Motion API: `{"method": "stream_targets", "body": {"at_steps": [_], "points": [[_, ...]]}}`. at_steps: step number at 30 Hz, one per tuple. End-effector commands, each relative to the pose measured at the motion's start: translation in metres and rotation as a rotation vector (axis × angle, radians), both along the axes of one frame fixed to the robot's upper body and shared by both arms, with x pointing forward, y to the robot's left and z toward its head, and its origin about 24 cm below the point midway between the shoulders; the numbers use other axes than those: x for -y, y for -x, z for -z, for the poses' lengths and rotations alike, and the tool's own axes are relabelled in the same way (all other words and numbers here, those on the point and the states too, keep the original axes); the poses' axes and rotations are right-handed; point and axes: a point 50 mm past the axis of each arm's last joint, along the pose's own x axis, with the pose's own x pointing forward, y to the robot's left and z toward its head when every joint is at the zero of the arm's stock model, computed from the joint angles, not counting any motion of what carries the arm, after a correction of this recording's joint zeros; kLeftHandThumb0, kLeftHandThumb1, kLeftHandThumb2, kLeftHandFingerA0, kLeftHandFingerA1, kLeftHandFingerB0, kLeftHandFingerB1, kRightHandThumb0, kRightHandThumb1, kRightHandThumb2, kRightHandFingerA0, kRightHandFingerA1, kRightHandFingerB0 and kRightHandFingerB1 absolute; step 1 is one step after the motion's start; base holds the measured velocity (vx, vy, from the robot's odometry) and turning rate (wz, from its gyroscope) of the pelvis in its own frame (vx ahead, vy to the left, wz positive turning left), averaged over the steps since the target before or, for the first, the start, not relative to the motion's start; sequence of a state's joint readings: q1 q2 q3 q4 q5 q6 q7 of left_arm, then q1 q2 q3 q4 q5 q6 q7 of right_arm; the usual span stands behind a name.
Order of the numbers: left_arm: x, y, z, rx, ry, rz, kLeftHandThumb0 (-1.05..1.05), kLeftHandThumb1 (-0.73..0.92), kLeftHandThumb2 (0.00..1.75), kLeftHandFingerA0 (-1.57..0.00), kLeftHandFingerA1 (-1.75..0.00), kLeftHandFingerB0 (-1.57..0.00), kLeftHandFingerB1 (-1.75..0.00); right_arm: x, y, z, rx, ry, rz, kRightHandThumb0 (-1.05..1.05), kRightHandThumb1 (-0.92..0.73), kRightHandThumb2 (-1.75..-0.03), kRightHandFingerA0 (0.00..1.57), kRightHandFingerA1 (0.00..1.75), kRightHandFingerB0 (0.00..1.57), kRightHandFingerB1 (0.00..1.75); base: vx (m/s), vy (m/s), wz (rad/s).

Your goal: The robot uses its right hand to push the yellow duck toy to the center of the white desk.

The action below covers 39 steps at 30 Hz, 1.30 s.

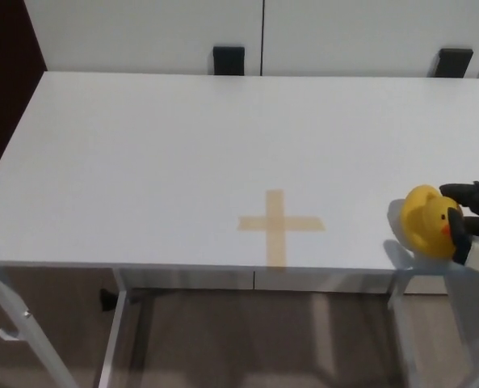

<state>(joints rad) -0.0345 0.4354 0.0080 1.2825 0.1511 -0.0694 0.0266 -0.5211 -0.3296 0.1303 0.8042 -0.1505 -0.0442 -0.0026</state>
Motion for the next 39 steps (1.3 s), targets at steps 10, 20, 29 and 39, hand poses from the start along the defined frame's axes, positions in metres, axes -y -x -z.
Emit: {"method": "stream_targets", "body": {"at_steps": [10, 20, 29, 39], "points": [[-0.002, 0.005, 0.0, -0.013, -0.011, 0.018, -0.09, 0.55, 0.88, -0.9, -0.87, -0.93, -0.92, -0.027, 0.012, 0.033, -0.083, -0.12, 0.021, -0.85, -0.92, -0.77, 0.29, 0.49, 0.27, 0.37, 0.0, 0.0, 0.0], [0.0, 0.006, 0.001, -0.018, -0.011, 0.033, -0.11, 0.53, 0.9, -0.94, -0.89, -0.93, -0.93, -0.057, 0.005, 0.029, -0.042, -0.238, 0.094, -0.85, -0.92, -0.78, 0.0, 0.28, 0.14, 0.3, 0.0, 0.0, 0.0], [-0.001, 0.006, 0.001, -0.009, -0.001, 0.023, -0.12, 0.5, 1.01, -0.93, -0.91, -0.96, -0.98, -0.092, 0.005, 0.032, -0.047, -0.154, 0.084, -0.78, -0.77, -1.2, 0.0, 0.26, 0.02, 0.34, 0.0, 0.0, 0.0], [0.0, 0.007, 0.001, -0.022, -0.008, 0.045, -0.09, 0.53, 0.92, -0.92, -0.88, -0.92, -0.94, -0.113, 0.012, 0.039, -0.057, -0.147, 0.012, -0.91, -0.83, -1.22, 0.02, 0.19, 0.11, 0.32, 0.0, 0.0, 0.0]]}}
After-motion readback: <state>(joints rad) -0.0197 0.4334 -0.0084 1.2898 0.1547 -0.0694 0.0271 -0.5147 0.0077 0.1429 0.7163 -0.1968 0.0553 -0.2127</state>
